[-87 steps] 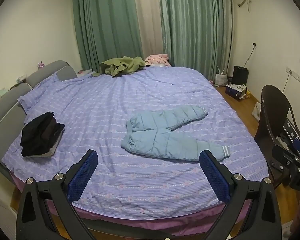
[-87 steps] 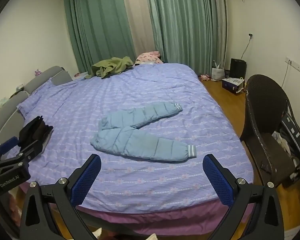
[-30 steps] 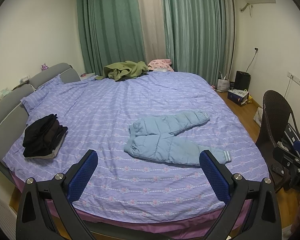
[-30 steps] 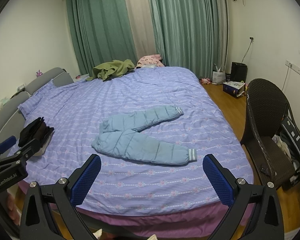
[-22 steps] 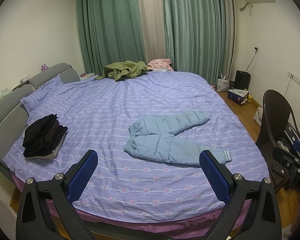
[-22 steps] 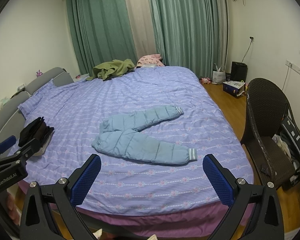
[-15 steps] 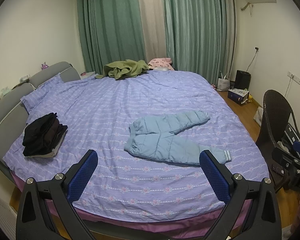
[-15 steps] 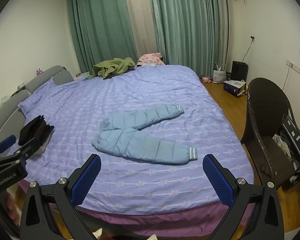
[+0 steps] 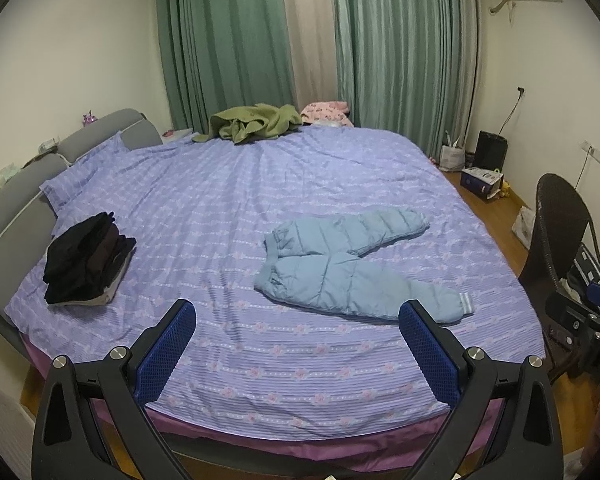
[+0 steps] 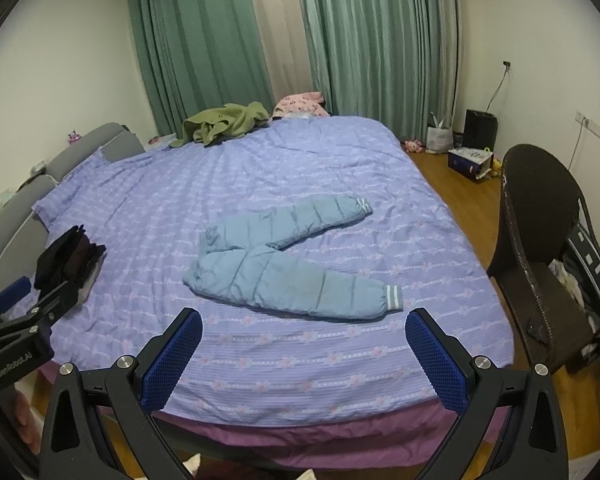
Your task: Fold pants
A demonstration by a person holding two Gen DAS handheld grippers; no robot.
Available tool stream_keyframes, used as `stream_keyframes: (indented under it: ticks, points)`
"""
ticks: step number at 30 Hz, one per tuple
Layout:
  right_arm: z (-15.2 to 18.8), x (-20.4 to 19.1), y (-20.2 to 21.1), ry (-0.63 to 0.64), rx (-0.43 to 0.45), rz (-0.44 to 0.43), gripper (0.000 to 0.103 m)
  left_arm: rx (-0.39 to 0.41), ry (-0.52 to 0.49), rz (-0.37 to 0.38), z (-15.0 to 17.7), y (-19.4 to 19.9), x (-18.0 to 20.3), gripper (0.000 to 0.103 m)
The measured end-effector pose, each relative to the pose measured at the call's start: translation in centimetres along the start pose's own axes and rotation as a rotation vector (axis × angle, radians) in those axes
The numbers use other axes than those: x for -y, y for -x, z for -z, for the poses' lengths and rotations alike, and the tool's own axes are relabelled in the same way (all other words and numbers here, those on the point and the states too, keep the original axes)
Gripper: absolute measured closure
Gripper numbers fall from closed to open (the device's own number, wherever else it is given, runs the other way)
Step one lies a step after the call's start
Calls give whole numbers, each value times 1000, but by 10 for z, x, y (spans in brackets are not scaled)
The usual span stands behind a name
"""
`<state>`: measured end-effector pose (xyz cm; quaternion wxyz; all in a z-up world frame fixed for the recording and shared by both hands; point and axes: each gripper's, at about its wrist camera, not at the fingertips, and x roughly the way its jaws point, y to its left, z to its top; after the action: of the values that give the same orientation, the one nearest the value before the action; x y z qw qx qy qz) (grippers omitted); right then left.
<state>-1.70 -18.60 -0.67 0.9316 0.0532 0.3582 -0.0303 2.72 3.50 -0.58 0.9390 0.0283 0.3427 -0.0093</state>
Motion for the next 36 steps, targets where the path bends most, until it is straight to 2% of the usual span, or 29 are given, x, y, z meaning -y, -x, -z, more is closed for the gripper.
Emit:
stream_keyframes:
  ticks: [8,13,19,25,28,32,36]
  points:
    - [-4,-16,-48,-55,-77,44,0,-72,-5,18,-11,-63,-29,0]
    - [-4,-15,-92,-154,-106,74,0,-92,21,47,-12,-108,-46,0]
    - [4,-5,-151,-229,-153,123,0,-161,56,96,-9,-173,-45,0]
    - [13,21,-211,-239,-220,165,1,-277,124,142,-2,-246,-31,2]
    - [19,39,-241,-269,-271,165,4,-364,167,135,9,-288,-23,4]
    - [28,66,-278,-325,-318,152,5,-432,200,112,20,-331,-13,5]
    - [39,88,-320,-398,-396,121,13,-495,225,110,29,-367,-6,7]
